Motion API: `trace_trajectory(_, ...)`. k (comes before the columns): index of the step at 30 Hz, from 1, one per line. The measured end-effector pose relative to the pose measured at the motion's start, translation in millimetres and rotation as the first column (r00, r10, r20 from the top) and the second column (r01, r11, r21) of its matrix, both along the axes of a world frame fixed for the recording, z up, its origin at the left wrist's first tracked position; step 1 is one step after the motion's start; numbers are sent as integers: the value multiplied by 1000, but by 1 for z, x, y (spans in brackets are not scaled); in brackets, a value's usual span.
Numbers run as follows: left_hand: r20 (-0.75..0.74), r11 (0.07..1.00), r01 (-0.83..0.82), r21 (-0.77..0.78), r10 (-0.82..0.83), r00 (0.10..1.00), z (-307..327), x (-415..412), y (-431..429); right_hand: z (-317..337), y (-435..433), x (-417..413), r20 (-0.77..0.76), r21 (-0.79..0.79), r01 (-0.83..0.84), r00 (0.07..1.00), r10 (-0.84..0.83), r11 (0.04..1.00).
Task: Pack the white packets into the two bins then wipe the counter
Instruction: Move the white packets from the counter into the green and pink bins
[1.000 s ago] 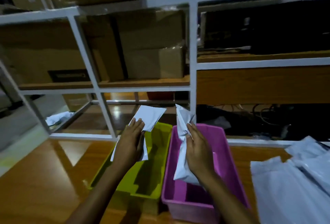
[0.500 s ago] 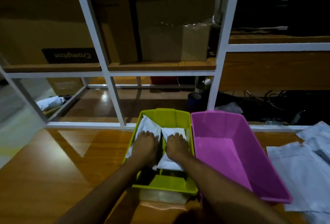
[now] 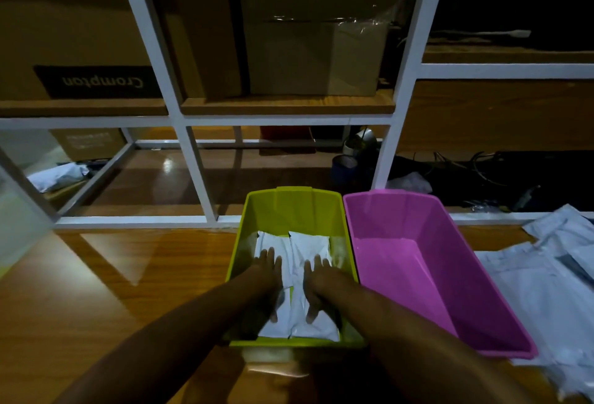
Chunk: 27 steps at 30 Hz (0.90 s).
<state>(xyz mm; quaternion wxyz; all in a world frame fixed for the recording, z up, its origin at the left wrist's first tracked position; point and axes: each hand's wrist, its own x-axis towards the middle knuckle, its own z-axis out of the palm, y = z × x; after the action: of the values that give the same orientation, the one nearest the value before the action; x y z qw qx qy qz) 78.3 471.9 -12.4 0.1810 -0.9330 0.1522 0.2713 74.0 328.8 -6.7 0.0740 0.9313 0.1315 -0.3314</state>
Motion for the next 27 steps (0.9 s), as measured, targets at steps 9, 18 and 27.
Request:
trace_trajectory(9,6,995,-82,-50,82,997,3,-2,-3,4,-4,0,4,55,-32,999,32,998)
trace_trajectory(18,210,942,-69,-329,144,967,93,-26,-4,101,-26,-16,300,416,-119,954,-13,901)
trace_trajectory(27,477,384,301,-873,545,689,140,-151,-126,151,-174,-173,531,755,-150,710,-462,638)
